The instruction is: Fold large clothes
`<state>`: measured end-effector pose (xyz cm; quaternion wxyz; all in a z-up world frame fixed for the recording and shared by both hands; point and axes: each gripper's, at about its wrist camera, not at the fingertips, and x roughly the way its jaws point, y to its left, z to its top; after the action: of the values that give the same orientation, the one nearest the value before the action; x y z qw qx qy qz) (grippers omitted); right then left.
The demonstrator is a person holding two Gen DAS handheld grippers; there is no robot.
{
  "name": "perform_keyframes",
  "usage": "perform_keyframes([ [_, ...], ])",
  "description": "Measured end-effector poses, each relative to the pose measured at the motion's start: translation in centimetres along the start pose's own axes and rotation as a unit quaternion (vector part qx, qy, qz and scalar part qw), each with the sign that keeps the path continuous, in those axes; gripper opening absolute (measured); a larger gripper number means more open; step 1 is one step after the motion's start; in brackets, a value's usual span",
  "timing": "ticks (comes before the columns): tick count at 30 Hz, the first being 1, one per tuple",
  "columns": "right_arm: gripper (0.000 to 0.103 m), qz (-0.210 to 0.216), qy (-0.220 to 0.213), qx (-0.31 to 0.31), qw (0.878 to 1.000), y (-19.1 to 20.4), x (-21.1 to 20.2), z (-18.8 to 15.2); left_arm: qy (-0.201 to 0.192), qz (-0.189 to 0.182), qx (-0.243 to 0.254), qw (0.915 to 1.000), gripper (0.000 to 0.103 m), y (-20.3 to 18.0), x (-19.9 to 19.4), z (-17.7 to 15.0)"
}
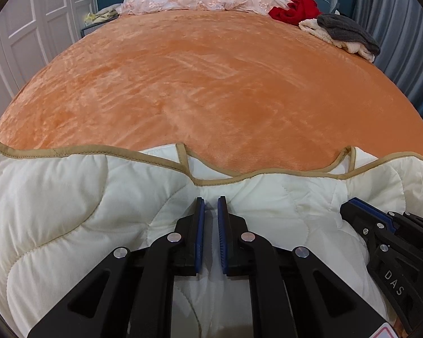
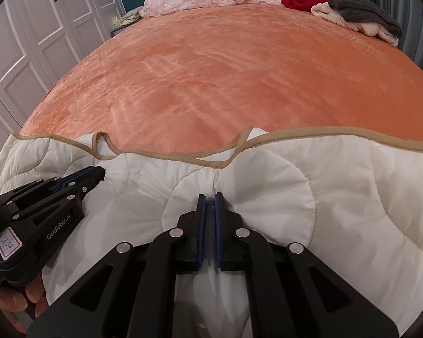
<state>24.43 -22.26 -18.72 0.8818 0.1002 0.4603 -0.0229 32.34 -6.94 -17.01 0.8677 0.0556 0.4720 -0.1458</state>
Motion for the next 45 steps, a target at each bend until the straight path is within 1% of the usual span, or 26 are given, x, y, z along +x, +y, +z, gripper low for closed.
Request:
perform_keyframes([
  [3,0.003,-0.003,-0.015,0.004,1.0,-0.1,-0.8,0.1,-0.001,0.002,0.0,1.0,0.008,0.0,-0.2,0.0],
  [4,0.003,-0.011,-0.022,0.004,1.0,-0.1,-1.3,0.2,-0.001,0.004,0.0,1.0,0.008,-0.1,-0.3,0.0],
  [5,0.004,-0.031,-0.038,0.005,0.999,0.1,-2.6,0.3,0.0,0.007,0.0,1.0,0.009,-0.1,-0.7,0.2],
  [6,0.01,-0.034,-0.053,0.008,0.998,0.0,-3.8,0.2,0.001,0.011,-0.002,0.9999,0.011,0.0,-1.2,0.3],
  [7,0.012,-0.029,-0.07,0.012,0.997,0.0,-5.1,0.1,-0.005,0.014,-0.013,0.9998,0.011,0.3,-2.3,0.4],
  [8,0.016,-0.016,-0.083,0.017,0.996,0.1,-6.9,-0.3,-0.012,0.008,-0.027,0.9995,0.011,0.8,-3.4,0.3],
  [9,0.02,-0.007,-0.087,0.016,0.996,0.2,-7.8,-0.7,-0.022,-0.006,-0.047,0.9987,0.012,1.3,-4.9,0.0],
  [11,0.021,0.013,-0.082,0.011,0.997,0.7,-9.6,-2.1,-0.035,-0.024,-0.063,0.9971,0.014,1.9,-7.5,-1.1],
  [12,0.021,0.02,-0.076,0.011,0.997,0.9,-10.1,-2.6,-0.037,-0.032,-0.063,0.9968,0.017,1.9,-8.7,-1.9],
  [13,0.021,0.031,-0.07,0.013,0.997,1.2,-10.7,-3.5,-0.037,-0.034,-0.063,0.9968,0.018,1.9,-9.5,-2.6],
  [16,0.021,0.045,-0.053,0.008,0.998,2.2,-11.8,-5.6,-0.034,-0.044,-0.066,0.9962,0.019,1.3,-11.4,-5.2],
  [19,0.021,0.041,-0.023,0.003,0.999,3.2,-11.5,-7.6,-0.013,-0.06,-0.075,0.9953,0.019,0.6,-11.7,-7.7],
  [20,0.021,0.039,-0.013,0.008,0.999,3.3,-11.0,-8.2,-0.007,-0.059,-0.075,0.9954,0.019,0.3,-11.5,-8.4],
  [22,0.021,0.033,-0.001,0.01,0.999,3.3,-10.3,-8.8,-0.009,-0.048,-0.073,0.9961,0.019,-0.1,-11.3,-9.3],
  [26,0.021,0.01,0.014,-0.012,1.0,3.9,-9.0,-9.3,-0.004,-0.042,-0.076,0.9962,0.019,0.0,-10.3,-9.8],
  [28,0.02,0.002,0.014,-0.016,1.0,4.0,-8.4,-9.5,-0.006,-0.035,-0.071,0.9968,0.019,-0.1,-9.7,-10.0],
  [32,0.02,-0.002,0.001,-0.006,1.0,4.2,-7.8,-9.9,-0.011,-0.005,-0.052,0.9986,0.02,-1.1,-9.2,-10.5],
  [36,0.02,0.011,-0.006,0.016,1.0,3.5,-7.7,-10.1,-0.015,-0.001,-0.066,0.9977,0.02,-1.1,-9.0,-10.6],
  [45,0.02,0.017,-0.007,0.015,1.0,3.4,-7.7,-10.2,-0.021,0.006,-0.064,0.9977,0.02,-1.5,-8.8,-10.8],
])
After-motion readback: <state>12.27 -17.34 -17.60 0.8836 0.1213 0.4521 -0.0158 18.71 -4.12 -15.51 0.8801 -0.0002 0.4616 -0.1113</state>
